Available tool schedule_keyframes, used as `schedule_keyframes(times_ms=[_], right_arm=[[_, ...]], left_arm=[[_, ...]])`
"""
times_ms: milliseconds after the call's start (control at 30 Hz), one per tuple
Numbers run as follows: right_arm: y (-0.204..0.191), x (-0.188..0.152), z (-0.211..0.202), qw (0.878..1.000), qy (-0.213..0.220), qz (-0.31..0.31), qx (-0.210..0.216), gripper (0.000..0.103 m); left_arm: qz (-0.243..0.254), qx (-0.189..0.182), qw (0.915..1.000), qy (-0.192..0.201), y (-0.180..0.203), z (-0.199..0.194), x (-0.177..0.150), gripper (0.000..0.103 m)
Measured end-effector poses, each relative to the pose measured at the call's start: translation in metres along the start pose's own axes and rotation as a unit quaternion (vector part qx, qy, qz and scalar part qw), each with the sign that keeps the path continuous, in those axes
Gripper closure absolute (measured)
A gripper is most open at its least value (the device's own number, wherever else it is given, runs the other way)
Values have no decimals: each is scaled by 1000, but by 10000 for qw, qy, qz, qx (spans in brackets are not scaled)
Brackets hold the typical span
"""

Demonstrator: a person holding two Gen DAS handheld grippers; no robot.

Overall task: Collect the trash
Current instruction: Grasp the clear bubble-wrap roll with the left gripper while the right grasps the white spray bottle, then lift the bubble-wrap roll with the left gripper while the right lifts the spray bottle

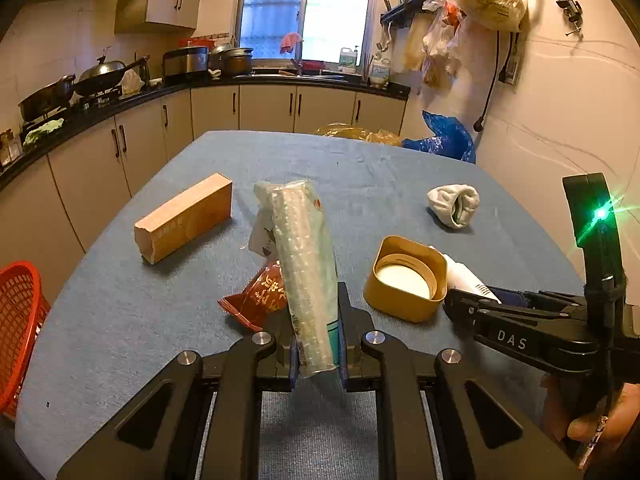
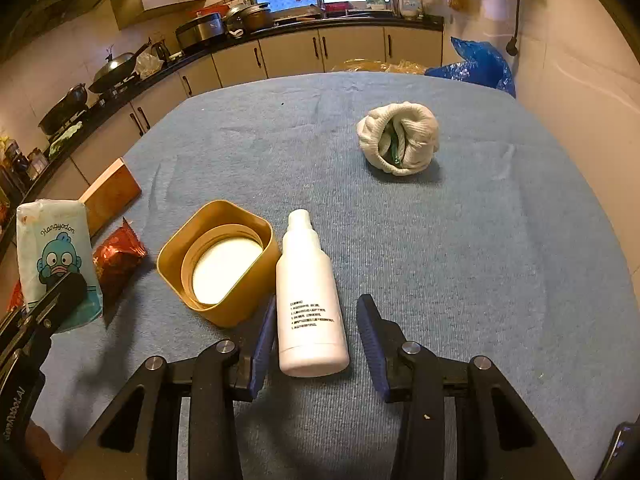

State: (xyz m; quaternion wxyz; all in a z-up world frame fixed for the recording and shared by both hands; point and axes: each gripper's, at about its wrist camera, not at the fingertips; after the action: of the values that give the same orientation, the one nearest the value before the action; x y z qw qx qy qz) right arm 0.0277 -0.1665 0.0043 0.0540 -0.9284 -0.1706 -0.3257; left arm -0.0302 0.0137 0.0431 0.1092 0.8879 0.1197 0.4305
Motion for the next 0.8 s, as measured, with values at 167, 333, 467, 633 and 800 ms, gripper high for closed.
schedule_keyframes(times_ms=[167,333,467,633,800], right_arm=[[-2,1,-1,9998,47,-78,-162,71],[2,2,-11,9994,277,63,-192,71],[6,2,-21,9985,470,165,-213,71],[9,1,-31,9973,668,256,-184,71],[9,2,-38,9965,770,300,-95,71]], left_arm=[[22,-7,10000,-25,0,2,0,90],[26,-7,10000,-35,1,3,0,90],[34,5,10000,-27,2,3,0,90],[49,12,10000,-22,3,3,-1,90],[50,12,10000,-12,3,3,-1,90]])
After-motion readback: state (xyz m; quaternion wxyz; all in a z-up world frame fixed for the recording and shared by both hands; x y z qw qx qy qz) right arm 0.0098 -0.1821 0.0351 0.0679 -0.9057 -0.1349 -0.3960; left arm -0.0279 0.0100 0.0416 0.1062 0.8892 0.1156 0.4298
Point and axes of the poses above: each gripper's, at about its wrist camera, not at the fingertips, and z roughly the way its jaws point, y to its right, x to its top, and after that the axes turned 15 degrees about -z, right-handed
